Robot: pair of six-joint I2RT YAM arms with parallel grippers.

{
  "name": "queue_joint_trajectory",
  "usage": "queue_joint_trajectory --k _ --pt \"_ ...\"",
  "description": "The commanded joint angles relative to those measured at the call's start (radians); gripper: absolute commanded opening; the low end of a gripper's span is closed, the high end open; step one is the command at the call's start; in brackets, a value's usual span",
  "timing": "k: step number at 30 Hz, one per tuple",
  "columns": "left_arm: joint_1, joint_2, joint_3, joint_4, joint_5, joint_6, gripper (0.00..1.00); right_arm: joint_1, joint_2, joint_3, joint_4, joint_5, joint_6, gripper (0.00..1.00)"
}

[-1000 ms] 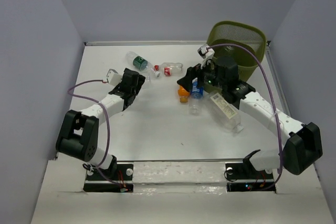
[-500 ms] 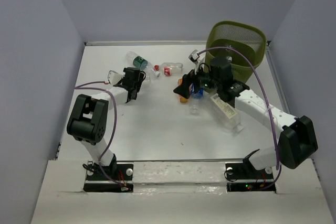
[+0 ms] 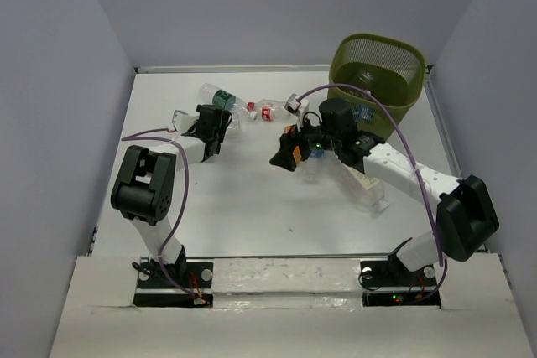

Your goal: Put the plastic bottles in the bin

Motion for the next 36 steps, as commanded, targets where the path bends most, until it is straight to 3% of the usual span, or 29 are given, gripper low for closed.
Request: queue_joint_trajectory --k 1,8,22,36 --pt "0.011 -0.01 0.001 0.071 -0.029 -0.009 0.99 0.016 0.009 0.061 0.007 0.014 -0.024 0.99" --pt "0.017 -0.007 -0.028 0.122 -0.032 -0.032 0.99 0.016 0.058 0.104 0.002 0.056 -0.003 1.0" --pt "0.071 0.081 0.046 0.048 0.019 0.017 0.99 0.025 0.1 0.141 0.001 0.064 -0.003 1.0" --pt "0.094 -0.037 -0.09 0.063 0.011 0.12 0.61 0.025 -0.009 0.105 -0.007 0.197 -0.004 1.0"
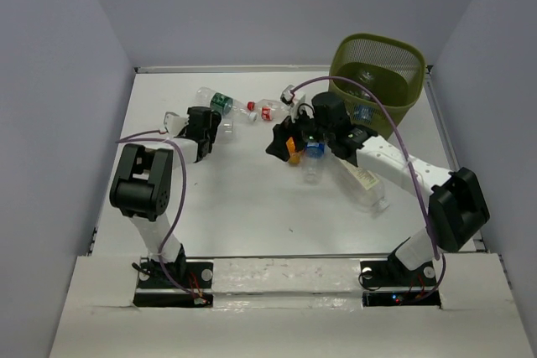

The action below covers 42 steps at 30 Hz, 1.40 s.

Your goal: Put the plastic bottles in the bin

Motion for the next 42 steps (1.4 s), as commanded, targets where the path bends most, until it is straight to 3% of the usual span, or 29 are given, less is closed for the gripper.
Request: queue_joint_trajectory --k 1,10,14,16,20,24,27,28,31,42 --pt "0.012 -0.095 -0.103 -0.025 -0.031 0.071 0.59 0.01 -0.112 -0.002 0.012 0.088 -0.001 1.0" --pt "0.017 -0.279 -0.188 -0.033 0.055 0.209 0.49 0.01 -0.269 -0.041 0.006 0.166 0.049 1.0" --pt "-0.011 -0.482 -0.188 -0.04 0.058 0.286 0.49 0.01 -0.362 -0.088 0.011 0.31 0.094 1.0" --pt "-0.049 -0.572 -0.151 -0.045 0.045 0.336 0.49 0.01 -0.448 -0.111 0.011 0.368 0.132 1.0" --pt "-0.161 -0.603 0.019 -0.111 -0.017 0.428 0.5 0.01 -0.601 -0.235 0.02 0.366 0.196 0.99" --pt "-0.287 -0.543 0.221 -0.119 -0.034 0.503 0.5 0.01 -0.703 -0.349 0.024 0.306 0.242 0.99" --pt "-0.356 -0.441 0.423 -0.1 0.006 0.554 0.51 0.01 -0.796 -0.548 0.119 0.208 0.317 0.98" --pt "-0.371 -0.441 0.424 -0.097 0.012 0.574 0.51 0.01 -0.815 -0.58 0.138 0.208 0.336 0.98" --pt "-0.451 -0.303 0.642 -0.099 -0.004 0.66 0.52 0.01 -0.853 -0.657 0.146 0.14 0.385 0.96" --pt "-0.591 0.15 1.197 -0.117 0.055 0.786 0.52 0.019 -0.942 -0.723 0.119 0.073 0.398 0.96"
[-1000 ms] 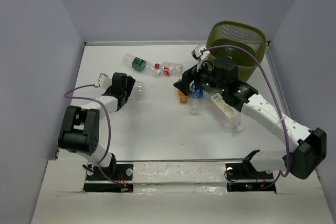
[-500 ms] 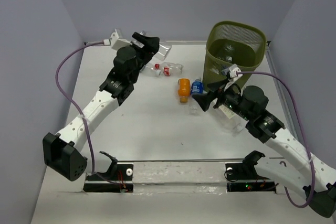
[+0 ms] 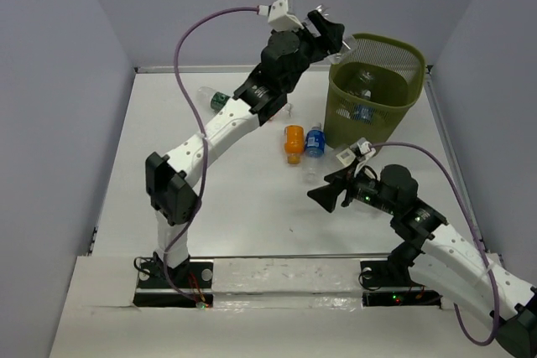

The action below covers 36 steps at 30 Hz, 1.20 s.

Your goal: Put the plastic bottles in the bin

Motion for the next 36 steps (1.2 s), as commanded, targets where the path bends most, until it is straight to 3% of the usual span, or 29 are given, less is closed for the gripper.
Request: queue_joint_trajectory --k 1,6,9,14,17,21,24,31,36 --pt "-0.041 0.173 0.247 0.015 0.044 0.079 0.52 0.011 -0.051 -0.006 0.05 -0.048 0.006 0.96" --pt "-0.086 0.342 0.445 0.007 0.093 0.144 0.57 0.011 -0.063 -0.01 0.032 -0.054 -0.003 0.96" --pt "-0.094 0.376 0.493 -0.021 0.098 0.158 0.99 0.011 -0.068 -0.01 0.032 -0.056 -0.007 0.96" --pt "-0.078 0.331 0.488 -0.068 -0.021 0.274 0.99 0.011 -0.069 -0.007 0.038 -0.061 -0.007 0.96" --pt "-0.011 0.252 0.42 -0.111 -0.057 0.264 0.99 0.011 -0.072 -0.007 0.039 -0.061 -0.007 0.96" --pt "0.141 0.138 0.254 -0.236 -0.075 0.159 0.99 0.011 -0.062 -0.001 0.048 -0.054 -0.009 0.96" --pt "0.256 0.039 0.014 -0.297 -0.098 0.081 0.99 0.011 -0.04 0.008 0.059 -0.051 -0.013 0.96" --pt "0.471 -0.077 -0.427 -0.213 -0.059 -0.126 0.99 0.011 0.046 0.077 0.073 -0.087 -0.046 0.96" --pt "0.595 -0.019 -0.474 -0.174 0.021 -0.157 0.99 0.011 0.087 0.102 0.064 -0.104 -0.059 0.96"
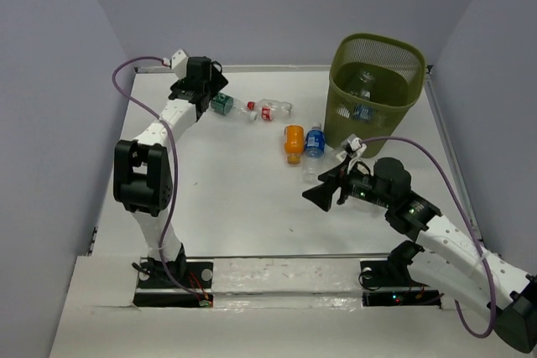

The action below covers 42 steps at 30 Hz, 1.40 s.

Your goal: Put the plastic bottles in the bin

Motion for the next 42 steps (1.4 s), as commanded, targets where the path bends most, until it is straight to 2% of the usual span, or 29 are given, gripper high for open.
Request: queue_joint_trajectory --k 1,7,19,23,24,25,26,28,31,32,33,34,35,37,41,42 --pt "0.073 0.061 0.044 0.052 0.064 -0.056 0.99 0.007 0.026 0.066 0.046 -0.033 -0.031 0.96" --pt "0.094 0.253 0.208 -0.057 0.132 -0.066 0.99 0.016 0.091 0.086 0.052 -0.056 -0.041 0.96" --pt "0.127 0.453 0.36 -0.063 0.167 -0.097 0.99 0.025 0.175 0.115 0.057 -0.079 -0.066 0.96" --pt "0.134 0.468 0.352 -0.037 0.157 -0.079 0.8 0.025 0.23 0.159 0.069 -0.056 -0.078 0.96" --pt "0.136 0.465 0.343 -0.026 0.144 -0.073 0.68 0.025 0.249 0.196 0.079 -0.052 -0.084 0.96" --pt "0.139 0.461 0.336 -0.023 0.143 -0.067 0.63 0.025 0.272 0.219 0.087 -0.058 -0.09 0.96" --pt "0.148 0.444 0.311 -0.02 0.141 -0.056 0.55 0.025 0.325 0.246 0.086 -0.062 -0.104 0.95" --pt "0.168 0.394 0.247 0.0 0.144 -0.054 0.5 0.025 0.387 0.326 0.081 -0.061 -0.151 0.94" --pt "0.18 0.306 0.153 0.053 0.152 -0.054 0.49 0.025 0.543 0.424 0.026 -0.003 -0.235 0.93" --pt "0.18 0.23 0.079 0.098 0.149 -0.056 0.49 0.025 0.639 0.51 -0.041 0.032 -0.3 0.93" --pt "0.18 0.187 0.035 0.124 0.149 -0.057 0.49 0.025 0.64 0.559 -0.064 0.04 -0.335 0.93" --pt "0.18 0.147 -0.003 0.15 0.152 -0.062 0.49 0.013 0.74 0.607 -0.09 0.04 -0.421 0.93" --pt "0.18 0.061 -0.078 0.188 0.153 -0.068 0.49 -0.002 0.79 0.715 -0.12 0.036 -0.467 0.95" --pt "0.18 -0.022 -0.15 0.233 0.172 -0.085 0.49 -0.025 0.915 0.817 -0.195 -0.004 -0.585 0.97" --pt "0.171 -0.255 -0.368 0.274 0.229 -0.126 0.49 -0.085 1.118 1.102 -0.336 -0.004 -0.711 1.0" --pt "0.164 -0.294 -0.41 0.285 0.247 -0.137 0.49 -0.085 1.16 1.229 -0.417 0.011 -0.74 1.0"
